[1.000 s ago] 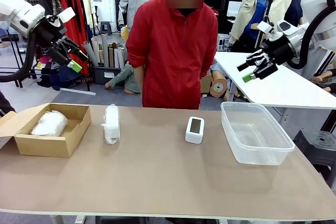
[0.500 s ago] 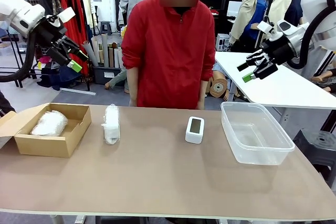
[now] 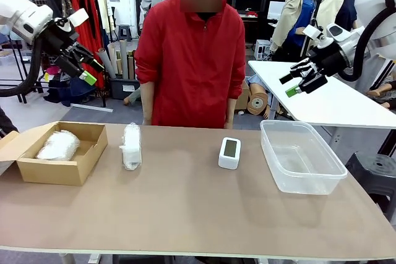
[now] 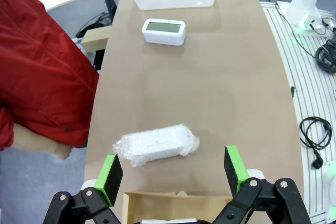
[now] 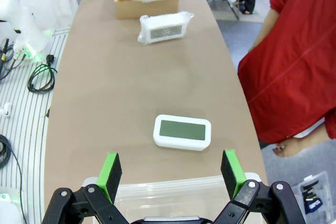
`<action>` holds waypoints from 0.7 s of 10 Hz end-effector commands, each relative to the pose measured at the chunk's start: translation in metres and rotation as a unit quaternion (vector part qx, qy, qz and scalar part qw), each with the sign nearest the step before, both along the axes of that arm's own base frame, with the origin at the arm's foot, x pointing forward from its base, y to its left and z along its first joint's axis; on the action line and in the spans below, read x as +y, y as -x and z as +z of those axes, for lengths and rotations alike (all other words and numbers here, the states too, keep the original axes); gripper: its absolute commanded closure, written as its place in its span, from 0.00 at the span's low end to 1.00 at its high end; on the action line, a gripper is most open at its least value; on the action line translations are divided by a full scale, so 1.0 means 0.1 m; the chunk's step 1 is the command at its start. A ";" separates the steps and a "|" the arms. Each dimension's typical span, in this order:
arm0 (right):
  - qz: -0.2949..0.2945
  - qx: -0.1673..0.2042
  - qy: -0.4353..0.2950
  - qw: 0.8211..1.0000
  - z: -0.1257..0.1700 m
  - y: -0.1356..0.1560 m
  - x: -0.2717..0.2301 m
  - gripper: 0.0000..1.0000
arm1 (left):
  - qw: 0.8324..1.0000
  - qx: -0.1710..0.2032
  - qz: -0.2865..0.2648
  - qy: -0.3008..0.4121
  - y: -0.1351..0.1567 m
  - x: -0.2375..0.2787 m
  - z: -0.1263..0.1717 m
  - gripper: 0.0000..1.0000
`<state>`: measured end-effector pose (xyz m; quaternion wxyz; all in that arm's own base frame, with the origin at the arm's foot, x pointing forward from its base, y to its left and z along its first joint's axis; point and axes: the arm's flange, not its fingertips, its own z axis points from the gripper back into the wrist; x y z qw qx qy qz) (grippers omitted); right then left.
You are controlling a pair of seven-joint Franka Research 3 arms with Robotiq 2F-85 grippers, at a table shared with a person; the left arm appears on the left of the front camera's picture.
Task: Separate and place wrapped and unwrapped clocks.
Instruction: Pick up the Digital clock indicated by the person.
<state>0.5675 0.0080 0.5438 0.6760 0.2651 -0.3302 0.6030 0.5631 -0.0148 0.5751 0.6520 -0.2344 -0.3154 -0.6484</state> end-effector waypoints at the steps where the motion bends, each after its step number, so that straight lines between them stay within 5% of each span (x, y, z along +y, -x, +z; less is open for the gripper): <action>1: -0.001 -0.003 0.001 1.000 0.02 0.00 0.00 0.00 | 1.000 0.001 -0.001 -0.005 0.02 0.01 0.00 0.00; 7: -0.001 -0.003 0.001 1.000 0.02 0.00 0.00 0.00 | 1.000 0.001 -0.001 -0.005 0.02 0.01 0.00 0.00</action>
